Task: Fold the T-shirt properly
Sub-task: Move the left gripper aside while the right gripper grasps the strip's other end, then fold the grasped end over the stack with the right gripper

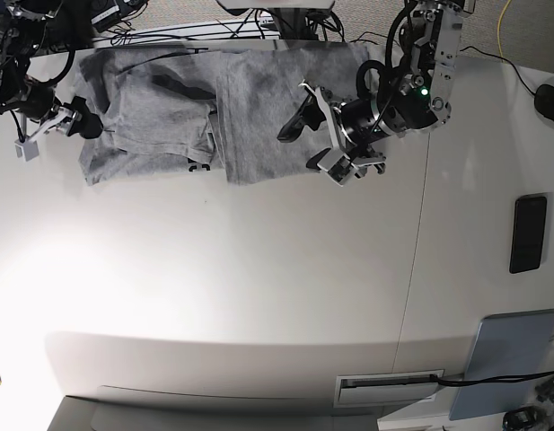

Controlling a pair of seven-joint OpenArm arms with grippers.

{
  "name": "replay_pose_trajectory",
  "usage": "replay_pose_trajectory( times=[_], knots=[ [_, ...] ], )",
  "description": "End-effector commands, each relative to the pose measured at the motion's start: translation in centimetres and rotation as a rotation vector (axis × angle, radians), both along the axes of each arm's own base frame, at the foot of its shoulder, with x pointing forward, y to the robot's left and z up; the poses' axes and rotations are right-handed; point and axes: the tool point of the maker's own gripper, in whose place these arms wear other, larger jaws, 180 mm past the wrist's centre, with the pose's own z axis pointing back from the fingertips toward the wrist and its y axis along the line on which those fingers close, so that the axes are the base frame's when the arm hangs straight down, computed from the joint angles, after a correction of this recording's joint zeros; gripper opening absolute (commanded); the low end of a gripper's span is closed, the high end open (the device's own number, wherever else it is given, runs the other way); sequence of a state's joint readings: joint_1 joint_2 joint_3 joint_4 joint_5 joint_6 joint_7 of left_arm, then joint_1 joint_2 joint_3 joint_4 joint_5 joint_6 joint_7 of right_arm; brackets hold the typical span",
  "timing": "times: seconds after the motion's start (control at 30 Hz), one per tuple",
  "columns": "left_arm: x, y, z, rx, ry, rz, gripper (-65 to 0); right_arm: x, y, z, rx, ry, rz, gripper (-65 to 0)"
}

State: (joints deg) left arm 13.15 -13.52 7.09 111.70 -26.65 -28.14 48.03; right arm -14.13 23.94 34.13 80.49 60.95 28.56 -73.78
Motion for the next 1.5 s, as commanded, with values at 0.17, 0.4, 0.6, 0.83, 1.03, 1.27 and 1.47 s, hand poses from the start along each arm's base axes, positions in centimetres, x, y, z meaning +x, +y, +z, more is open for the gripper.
replay_pose_trajectory(
  times=[0.17, 0.4, 0.6, 0.83, 1.03, 1.27, 1.47],
  knots=[
    [0.4, -0.3, 1.2, -0.033, -0.032, -0.002, -25.1, 0.0, 1.6, -0.9, 0.038, 0.018, 0.023, -20.6],
    [0.5, -0.1, 0.8, -0.013, -0.031, 0.003, -25.1, -0.6, 6.1, -2.7, 0.085, 0.087, 0.161, -20.6],
    [0.5, -0.1, 0.8, -0.012, -0.031, 0.003, -25.1, -1.4, 9.9, -3.7, 0.137, 0.127, 0.271, -20.6],
    [0.3, 0.0, 0.6, -0.002, -0.021, 0.0, -25.1, -1.3, 9.8, -4.5, 0.088, 0.13, 0.283, -29.0],
    [0.3, 0.2, 0.3, 0.019, -0.021, 0.002, -25.1, -0.8, 8.3, -4.7, 0.004, 0.118, 0.28, -65.0],
    [-0.1, 1.7, -1.5, 0.112, 0.002, 0.056, -25.1, 1.7, -1.0, -0.3, -0.175, 0.071, 0.146, -65.0],
    [-0.3, 1.9, -2.2, 0.119, 0.001, 0.066, -25.1, 3.3, -3.9, 6.3, -0.351, -0.013, 0.163, -65.0]
  ],
)
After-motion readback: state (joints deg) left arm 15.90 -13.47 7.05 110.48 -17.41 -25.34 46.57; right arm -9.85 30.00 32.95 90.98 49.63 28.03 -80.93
